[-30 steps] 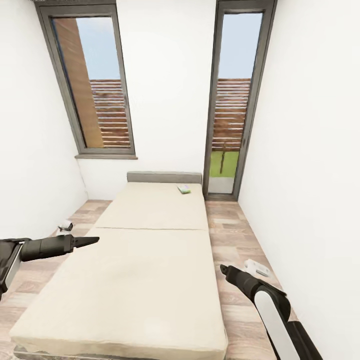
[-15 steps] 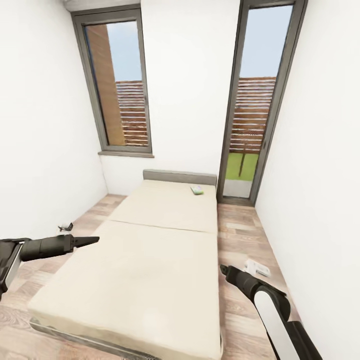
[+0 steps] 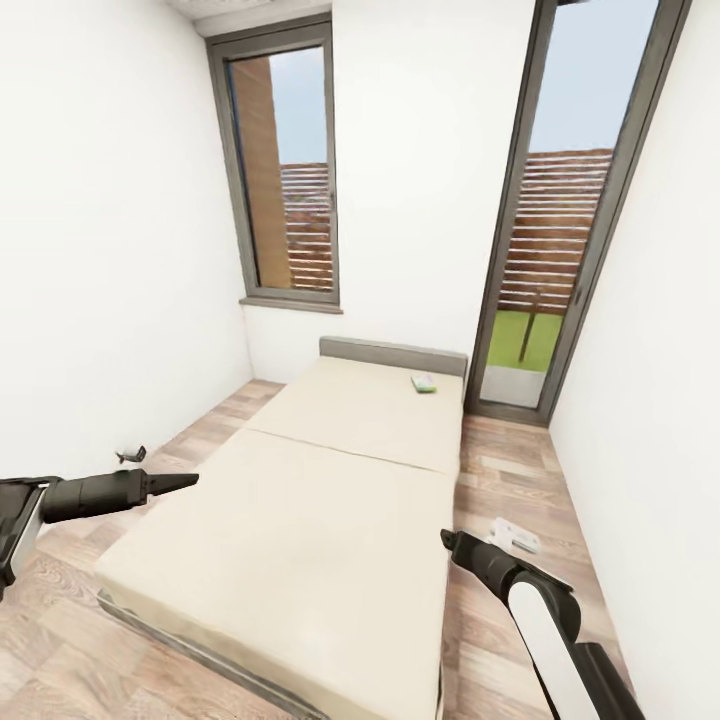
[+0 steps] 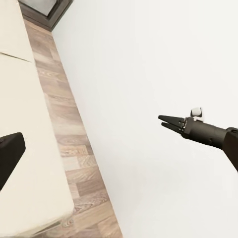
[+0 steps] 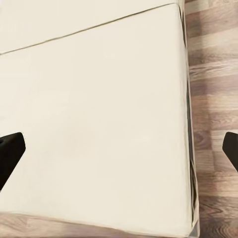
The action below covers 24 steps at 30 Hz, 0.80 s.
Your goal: Put all the toys in the child's room - the three board games (two on the bed and one on the table), the two jigsaw puzzles on the table, and the tennis ball on the table - inside the toy box on the table in the child's room.
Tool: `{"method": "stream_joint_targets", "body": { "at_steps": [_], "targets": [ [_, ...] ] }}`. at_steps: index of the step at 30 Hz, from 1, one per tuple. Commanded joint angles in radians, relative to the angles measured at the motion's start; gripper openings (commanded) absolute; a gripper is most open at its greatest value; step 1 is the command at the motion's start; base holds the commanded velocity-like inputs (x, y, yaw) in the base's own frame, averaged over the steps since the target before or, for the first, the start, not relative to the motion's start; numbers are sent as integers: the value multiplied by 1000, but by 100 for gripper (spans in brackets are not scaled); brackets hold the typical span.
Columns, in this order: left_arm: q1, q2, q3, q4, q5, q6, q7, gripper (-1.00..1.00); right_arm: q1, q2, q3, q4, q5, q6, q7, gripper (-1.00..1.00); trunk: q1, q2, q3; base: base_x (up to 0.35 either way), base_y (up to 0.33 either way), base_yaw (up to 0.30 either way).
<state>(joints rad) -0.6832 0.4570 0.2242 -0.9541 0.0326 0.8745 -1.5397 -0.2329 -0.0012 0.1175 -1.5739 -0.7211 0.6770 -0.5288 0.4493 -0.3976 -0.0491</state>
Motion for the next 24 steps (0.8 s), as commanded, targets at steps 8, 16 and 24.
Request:
{"method": "stream_joint_targets", "body": {
  "at_steps": [8,16,24],
  "targets": [
    [-1,0,0,0,0,11,-5,100,-2,1,2,0,-9,1,-10,100,1,-2,-2,0,-19,289],
    [-1,0,0,0,0,11,-3,100,-1,1,2,0,-9,1,-10,100,1,-2,-2,0,-1,289],
    [-1,0,0,0,0,11,-1,100,-1,1,2,0,-9,1,-10,100,1,-2,-2,0,0,289]
  ]
}}
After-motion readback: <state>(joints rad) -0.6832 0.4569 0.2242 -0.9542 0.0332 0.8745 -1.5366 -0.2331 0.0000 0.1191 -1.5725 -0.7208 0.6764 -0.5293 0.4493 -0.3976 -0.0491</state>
